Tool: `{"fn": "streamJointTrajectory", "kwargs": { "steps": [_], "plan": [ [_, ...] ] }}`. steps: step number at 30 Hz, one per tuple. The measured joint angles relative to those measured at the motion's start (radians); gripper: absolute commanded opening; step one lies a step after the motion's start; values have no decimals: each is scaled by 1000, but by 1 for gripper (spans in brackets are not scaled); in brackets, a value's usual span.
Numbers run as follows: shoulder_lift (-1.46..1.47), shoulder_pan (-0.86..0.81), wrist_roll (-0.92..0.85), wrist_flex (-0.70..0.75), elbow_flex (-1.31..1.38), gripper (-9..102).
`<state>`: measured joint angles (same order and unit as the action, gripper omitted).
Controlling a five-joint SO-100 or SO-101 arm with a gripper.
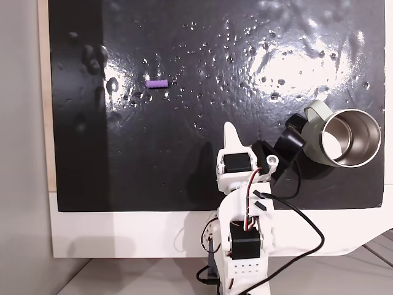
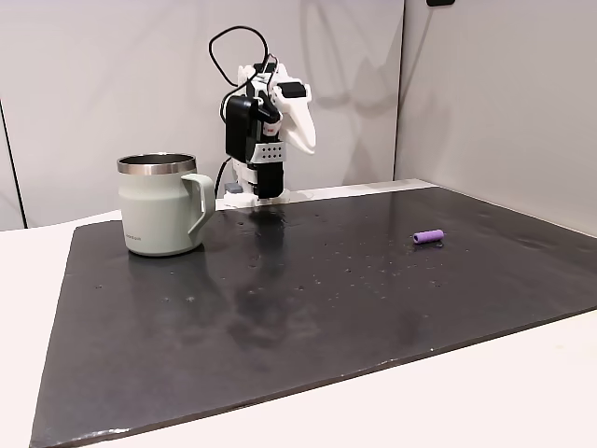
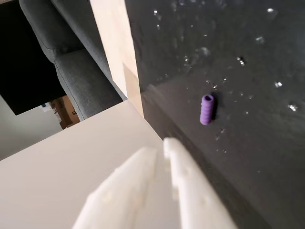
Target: Grasp a pengrip and put it in the cup.
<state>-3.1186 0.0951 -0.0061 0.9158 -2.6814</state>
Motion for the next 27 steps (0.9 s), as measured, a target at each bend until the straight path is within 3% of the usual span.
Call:
{"fn": "streamJointTrajectory", "kwargs": {
  "steps": [7, 18, 27],
  "plan": [
    [405, 40, 101, 109, 442, 4],
    [1106, 179, 460, 448, 1259, 20],
    [1431, 250, 588, 476, 1447, 22]
  ]
}}
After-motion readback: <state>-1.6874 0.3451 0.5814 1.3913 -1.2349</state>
